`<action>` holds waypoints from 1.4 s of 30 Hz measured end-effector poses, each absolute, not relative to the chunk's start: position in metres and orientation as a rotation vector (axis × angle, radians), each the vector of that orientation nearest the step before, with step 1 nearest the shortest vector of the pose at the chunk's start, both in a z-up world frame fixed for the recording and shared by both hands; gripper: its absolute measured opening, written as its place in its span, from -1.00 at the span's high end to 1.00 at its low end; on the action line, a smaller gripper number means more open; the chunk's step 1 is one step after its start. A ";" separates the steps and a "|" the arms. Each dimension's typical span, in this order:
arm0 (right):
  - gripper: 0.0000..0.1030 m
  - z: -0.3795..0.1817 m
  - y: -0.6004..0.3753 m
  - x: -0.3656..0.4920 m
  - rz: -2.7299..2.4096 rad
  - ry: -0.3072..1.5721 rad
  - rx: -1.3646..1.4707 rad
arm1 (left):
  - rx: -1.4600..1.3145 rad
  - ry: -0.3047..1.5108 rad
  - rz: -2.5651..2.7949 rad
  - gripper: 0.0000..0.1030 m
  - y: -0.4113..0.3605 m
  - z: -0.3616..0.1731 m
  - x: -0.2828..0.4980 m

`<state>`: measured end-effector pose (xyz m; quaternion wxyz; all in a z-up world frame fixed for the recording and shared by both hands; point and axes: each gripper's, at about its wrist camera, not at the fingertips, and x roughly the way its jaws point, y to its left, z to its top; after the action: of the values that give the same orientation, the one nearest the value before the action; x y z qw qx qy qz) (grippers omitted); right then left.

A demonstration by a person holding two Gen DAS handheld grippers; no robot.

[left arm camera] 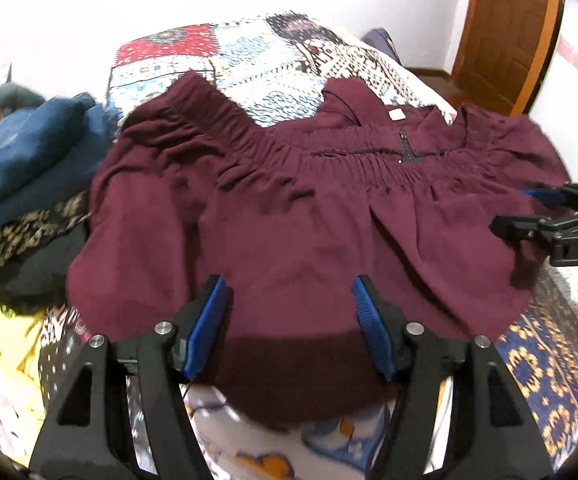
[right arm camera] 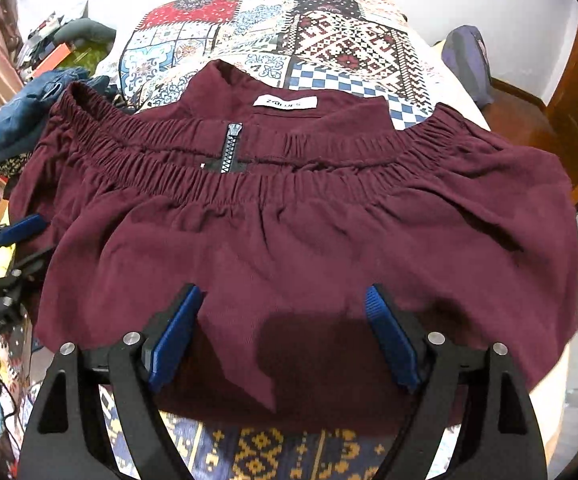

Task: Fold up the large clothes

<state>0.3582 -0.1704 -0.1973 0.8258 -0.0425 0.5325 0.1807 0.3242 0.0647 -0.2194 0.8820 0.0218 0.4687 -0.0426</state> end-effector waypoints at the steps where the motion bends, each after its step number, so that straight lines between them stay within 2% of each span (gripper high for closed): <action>1: -0.58 -0.196 -0.171 0.355 0.381 1.127 -0.100 | 0.018 0.967 -0.083 -0.25 0.071 -0.215 0.318; 8: -0.58 -0.195 -0.178 0.334 0.353 1.127 -0.100 | -0.133 0.893 0.073 -0.27 0.120 -0.196 0.278; 16: -0.58 -0.185 -0.175 0.320 0.345 1.120 -0.117 | -0.457 0.925 0.056 -0.27 0.161 -0.219 0.255; 28: -0.58 -0.175 -0.168 0.322 0.346 1.086 -0.099 | -0.879 0.927 -0.117 -0.27 0.170 -0.273 0.302; 40: -0.58 -0.186 -0.161 0.330 0.325 1.112 -0.131 | -0.917 0.850 -0.002 -0.27 0.165 -0.282 0.339; 42: -0.58 -0.185 -0.160 0.330 0.323 1.111 -0.135 | -0.908 0.846 0.047 -0.18 0.160 -0.281 0.344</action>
<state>0.3300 -0.1603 -0.1853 0.8351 -0.0636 0.5246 0.1527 0.3438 0.1602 -0.2810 0.8133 -0.4253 0.3964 0.0222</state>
